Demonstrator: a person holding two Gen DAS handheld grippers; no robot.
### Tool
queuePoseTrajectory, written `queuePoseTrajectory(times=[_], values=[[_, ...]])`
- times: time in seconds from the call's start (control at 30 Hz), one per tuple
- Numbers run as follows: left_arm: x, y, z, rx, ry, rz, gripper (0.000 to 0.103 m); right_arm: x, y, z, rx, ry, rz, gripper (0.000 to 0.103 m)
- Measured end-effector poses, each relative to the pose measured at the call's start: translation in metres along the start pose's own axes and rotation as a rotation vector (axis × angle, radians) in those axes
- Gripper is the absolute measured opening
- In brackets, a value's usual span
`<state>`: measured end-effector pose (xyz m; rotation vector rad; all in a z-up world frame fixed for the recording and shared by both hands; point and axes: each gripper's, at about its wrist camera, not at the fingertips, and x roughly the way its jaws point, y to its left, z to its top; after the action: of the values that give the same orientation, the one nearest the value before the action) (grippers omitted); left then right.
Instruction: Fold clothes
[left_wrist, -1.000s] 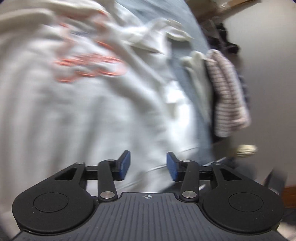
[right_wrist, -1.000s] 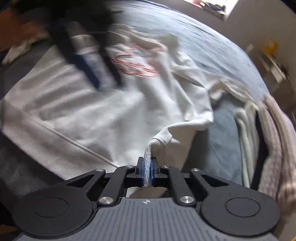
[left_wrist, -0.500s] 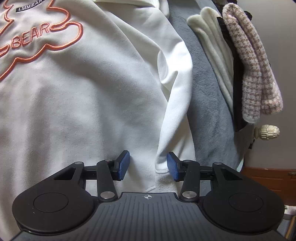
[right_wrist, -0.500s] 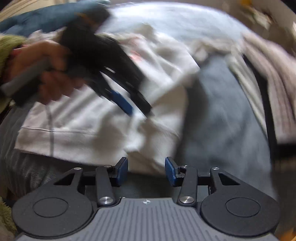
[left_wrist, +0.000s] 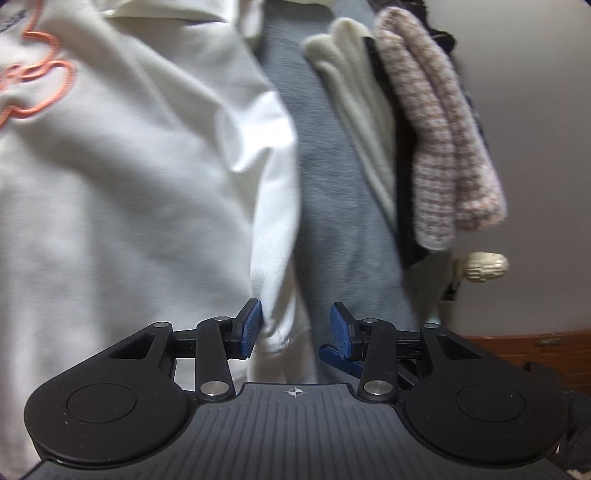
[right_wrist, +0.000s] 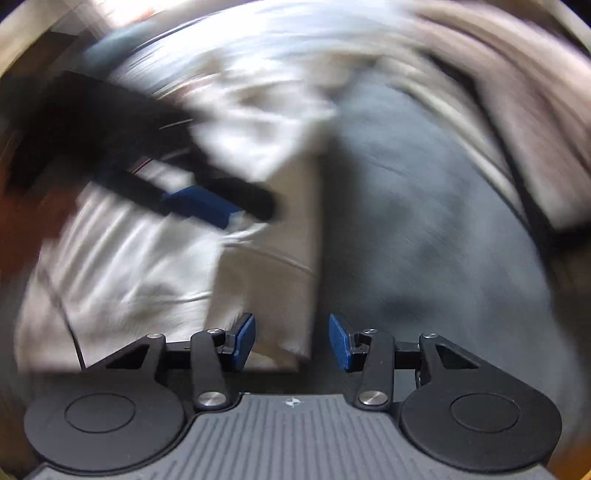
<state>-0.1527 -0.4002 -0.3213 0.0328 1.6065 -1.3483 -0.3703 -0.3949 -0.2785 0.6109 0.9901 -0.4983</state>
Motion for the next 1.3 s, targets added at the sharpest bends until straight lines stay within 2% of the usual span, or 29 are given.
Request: queuePoseTrajectory(times=[0.17, 0.27, 0.3, 0.33, 0.4, 0.47, 0.57, 0.67, 0.77, 0.9, 1.0, 1.1, 1.2, 1.23, 1.3], values=[[0.012, -0.035, -0.015, 0.05, 0.014, -0.148, 0.045, -0.033, -0.068, -0.008, 0.336, -0.001, -0.071, 0.048], [-0.013, -0.039, -0.041, 0.074, 0.006, -0.177, 0.05, -0.036, -0.085, 0.0, 0.402, -0.019, -0.064, 0.05], [-0.024, -0.033, -0.052, 0.062, 0.007, -0.159, 0.05, -0.033, -0.086, 0.005, 0.41, -0.023, -0.046, 0.051], [-0.036, -0.025, -0.064, 0.046, 0.007, -0.136, 0.05, -0.027, -0.086, 0.01, 0.413, -0.021, -0.02, 0.055], [-0.066, -0.003, -0.091, -0.015, -0.009, -0.04, 0.05, -0.015, -0.084, 0.021, 0.415, -0.015, 0.029, 0.058], [-0.105, 0.027, -0.121, -0.084, -0.041, 0.101, 0.05, 0.008, -0.083, 0.034, 0.405, 0.018, 0.068, 0.07], [-0.166, 0.068, -0.161, -0.179, -0.102, 0.336, 0.05, 0.032, -0.082, 0.042, 0.393, 0.065, 0.08, 0.07], [-0.214, 0.107, -0.192, -0.308, -0.14, 0.501, 0.05, 0.043, -0.084, 0.042, 0.417, 0.092, 0.085, 0.073], [-0.233, 0.128, -0.214, -0.379, -0.163, 0.547, 0.053, 0.046, -0.087, 0.041, 0.461, 0.106, 0.104, 0.075], [-0.228, 0.154, -0.227, -0.495, -0.185, 0.544, 0.054, 0.051, -0.082, 0.049, 0.473, 0.167, 0.127, 0.075], [-0.223, 0.176, -0.236, -0.592, -0.216, 0.497, 0.054, 0.059, -0.068, 0.055, 0.402, 0.216, 0.09, 0.068], [-0.216, 0.177, -0.242, -0.615, -0.248, 0.491, 0.054, 0.065, -0.051, 0.059, 0.314, 0.276, 0.051, 0.055], [-0.211, 0.171, -0.244, -0.615, -0.282, 0.531, 0.049, 0.066, -0.041, 0.061, 0.273, 0.319, 0.023, 0.032], [-0.21, 0.169, -0.247, -0.636, -0.303, 0.528, 0.041, 0.065, -0.038, 0.062, 0.271, 0.325, 0.027, 0.014], [-0.213, 0.165, -0.249, -0.67, -0.35, 0.485, 0.003, 0.059, -0.03, 0.066, 0.252, 0.325, 0.027, 0.01]])
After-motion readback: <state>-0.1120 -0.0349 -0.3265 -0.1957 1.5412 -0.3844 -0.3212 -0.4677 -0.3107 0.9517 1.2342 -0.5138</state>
